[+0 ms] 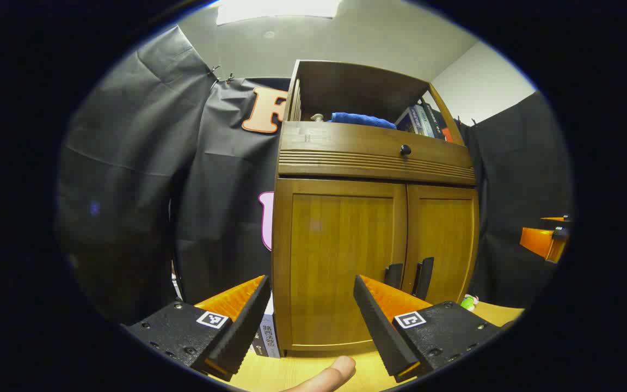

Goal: Open the right door of the double-door shoe cabinet with the right hand, and open the left door with the left hand.

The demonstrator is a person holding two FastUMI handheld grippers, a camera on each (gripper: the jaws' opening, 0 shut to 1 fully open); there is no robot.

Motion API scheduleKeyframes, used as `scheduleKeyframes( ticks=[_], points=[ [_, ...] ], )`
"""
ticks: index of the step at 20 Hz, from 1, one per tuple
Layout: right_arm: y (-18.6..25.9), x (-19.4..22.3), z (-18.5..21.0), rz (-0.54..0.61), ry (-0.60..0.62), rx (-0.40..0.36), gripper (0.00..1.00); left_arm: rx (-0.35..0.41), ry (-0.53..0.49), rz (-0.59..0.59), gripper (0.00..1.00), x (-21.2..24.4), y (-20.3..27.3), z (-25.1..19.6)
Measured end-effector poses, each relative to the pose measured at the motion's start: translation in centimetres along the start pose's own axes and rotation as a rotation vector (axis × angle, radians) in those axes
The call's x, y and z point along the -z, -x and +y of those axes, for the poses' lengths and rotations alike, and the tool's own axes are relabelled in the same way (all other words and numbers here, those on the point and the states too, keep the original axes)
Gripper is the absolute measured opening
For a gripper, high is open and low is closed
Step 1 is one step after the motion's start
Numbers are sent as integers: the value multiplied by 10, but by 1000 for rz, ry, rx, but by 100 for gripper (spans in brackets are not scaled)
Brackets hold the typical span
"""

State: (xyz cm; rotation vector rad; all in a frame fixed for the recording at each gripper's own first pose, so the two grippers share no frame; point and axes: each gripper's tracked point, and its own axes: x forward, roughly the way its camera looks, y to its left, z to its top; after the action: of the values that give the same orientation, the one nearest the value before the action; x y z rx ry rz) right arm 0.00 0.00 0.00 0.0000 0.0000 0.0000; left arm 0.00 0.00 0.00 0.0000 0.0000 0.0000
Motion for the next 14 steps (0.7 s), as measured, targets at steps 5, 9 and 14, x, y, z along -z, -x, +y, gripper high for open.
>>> scheduleKeyframes(
  ticks=[5, 9, 14],
  points=[
    [1, -2, -8, -8, -15, -2, 98, 16, -15, -26, 92, -7, 4, -3],
    [-9, 6, -7, 7, -12, -7, 97, 23, -21, -28, 95, -8, 4, -3],
    [-24, 9, 4, -2, -15, -34, 99, -10, -20, -35, 92, -10, 2, 10]
  ],
)
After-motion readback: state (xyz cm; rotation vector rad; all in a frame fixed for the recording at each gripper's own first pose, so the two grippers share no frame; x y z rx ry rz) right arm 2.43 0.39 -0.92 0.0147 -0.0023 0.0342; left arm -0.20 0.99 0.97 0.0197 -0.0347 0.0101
